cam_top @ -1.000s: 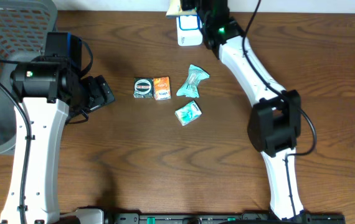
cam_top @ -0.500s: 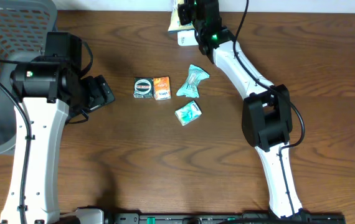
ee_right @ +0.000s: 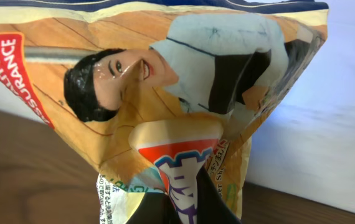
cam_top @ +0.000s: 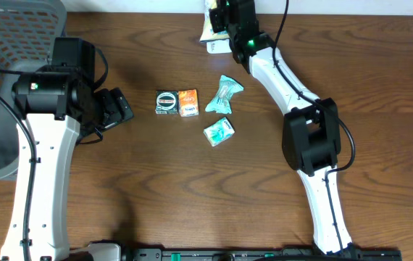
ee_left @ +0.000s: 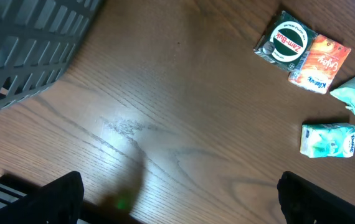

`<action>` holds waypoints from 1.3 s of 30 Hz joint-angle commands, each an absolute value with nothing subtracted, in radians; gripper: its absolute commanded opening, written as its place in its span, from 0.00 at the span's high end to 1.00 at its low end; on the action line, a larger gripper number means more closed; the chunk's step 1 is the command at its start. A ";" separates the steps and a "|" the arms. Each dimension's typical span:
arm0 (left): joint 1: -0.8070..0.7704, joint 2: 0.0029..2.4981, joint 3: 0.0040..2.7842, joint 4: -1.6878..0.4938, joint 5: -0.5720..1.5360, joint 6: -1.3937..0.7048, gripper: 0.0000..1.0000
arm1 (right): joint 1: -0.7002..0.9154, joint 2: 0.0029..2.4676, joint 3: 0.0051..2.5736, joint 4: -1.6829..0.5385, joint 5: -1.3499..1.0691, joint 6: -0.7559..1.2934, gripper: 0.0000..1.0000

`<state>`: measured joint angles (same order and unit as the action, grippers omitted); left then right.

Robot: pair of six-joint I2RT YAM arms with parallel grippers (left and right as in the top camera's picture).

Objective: Scan the item barcode
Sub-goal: 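Carry the snack bag to the far right and drop it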

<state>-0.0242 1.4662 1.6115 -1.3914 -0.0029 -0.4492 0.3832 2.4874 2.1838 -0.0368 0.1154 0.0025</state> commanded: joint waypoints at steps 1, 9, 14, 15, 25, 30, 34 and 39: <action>-0.023 1.472 1.613 -1.398 -0.009 -0.458 0.02 | 0.338 2.439 2.210 -0.049 0.208 -0.013 0.99; -0.023 1.472 1.613 -1.398 -0.009 -0.458 0.02 | 0.167 2.341 2.210 -0.283 0.253 -0.013 0.99; -0.023 1.472 1.613 -1.398 -0.009 -0.458 0.03 | 0.046 2.334 2.210 -0.456 0.363 -0.016 0.99; -0.023 1.472 1.613 -1.398 -0.009 -0.458 0.02 | 0.020 2.334 2.210 -0.493 0.384 -0.017 0.99; -0.023 1.472 1.613 -1.398 -0.009 -0.458 0.02 | -0.206 2.335 2.209 -0.741 0.523 -0.015 0.99; -0.024 1.472 1.613 -1.398 -0.009 -0.458 0.02 | -0.274 2.335 2.209 -0.817 0.535 0.008 0.24; -0.024 1.472 1.613 -1.398 -0.009 -0.458 0.02 | -0.288 2.331 2.209 -0.831 0.458 0.006 0.11; -0.023 1.472 1.613 -1.398 -0.009 -0.458 0.02 | -0.260 2.318 2.210 -0.831 0.191 0.006 0.11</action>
<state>-0.0242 1.4662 1.6115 -1.3914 -0.0029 -0.4492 -0.2916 2.3722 2.1910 -0.8295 0.3893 -0.0048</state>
